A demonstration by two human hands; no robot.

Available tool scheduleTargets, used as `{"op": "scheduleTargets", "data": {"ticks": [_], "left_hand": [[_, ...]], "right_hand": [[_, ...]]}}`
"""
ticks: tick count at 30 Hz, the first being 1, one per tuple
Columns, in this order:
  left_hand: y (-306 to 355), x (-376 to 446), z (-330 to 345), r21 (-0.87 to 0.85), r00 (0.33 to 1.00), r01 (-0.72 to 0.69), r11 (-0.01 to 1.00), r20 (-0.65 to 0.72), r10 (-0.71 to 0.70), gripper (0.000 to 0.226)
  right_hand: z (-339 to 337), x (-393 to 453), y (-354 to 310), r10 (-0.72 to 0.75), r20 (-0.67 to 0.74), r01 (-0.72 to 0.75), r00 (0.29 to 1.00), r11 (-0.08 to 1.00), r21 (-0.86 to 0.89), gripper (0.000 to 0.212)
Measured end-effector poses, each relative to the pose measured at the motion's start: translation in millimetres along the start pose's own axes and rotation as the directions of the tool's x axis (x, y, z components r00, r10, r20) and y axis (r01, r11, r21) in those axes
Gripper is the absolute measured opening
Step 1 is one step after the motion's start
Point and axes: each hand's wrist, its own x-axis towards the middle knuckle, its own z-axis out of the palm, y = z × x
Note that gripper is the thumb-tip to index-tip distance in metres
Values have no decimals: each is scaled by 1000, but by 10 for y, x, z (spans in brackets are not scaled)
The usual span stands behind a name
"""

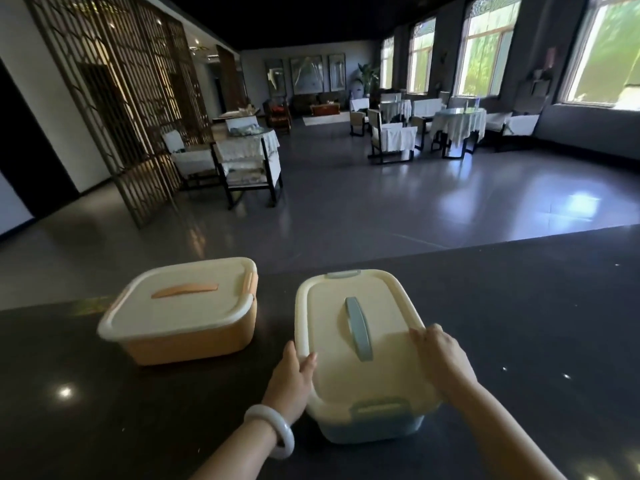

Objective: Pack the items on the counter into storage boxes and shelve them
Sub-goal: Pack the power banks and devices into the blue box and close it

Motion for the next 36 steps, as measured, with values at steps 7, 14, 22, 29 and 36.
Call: {"op": "scheduleTargets", "data": {"ticks": [7,14,22,29,36], "left_hand": [[-676,-927,-948,16,997,74,997,-36,-74,62],[-1829,-2197,-2138,-52,966,163,985,-194,-170,62],[-2813,-3467,-3344,-108,879,189,976,-424,-217,52],[-3152,-3595,-4085,-147,877,158,976,-435,-207,40],[-3255,-2913,-4614,-124,876,199,972,-422,-233,44]], "right_hand": [[521,-1146,-115,-167,47,170,985,983,-73,40],[1467,-2644,-662,-317,148,322,937,947,-5,40],[2596,-4060,-1268,-434,322,441,841,896,58,38],[3143,-4412,-1826,-462,365,469,808,880,76,35],[3602,-4185,-2347,-395,347,380,851,918,114,37]]}}
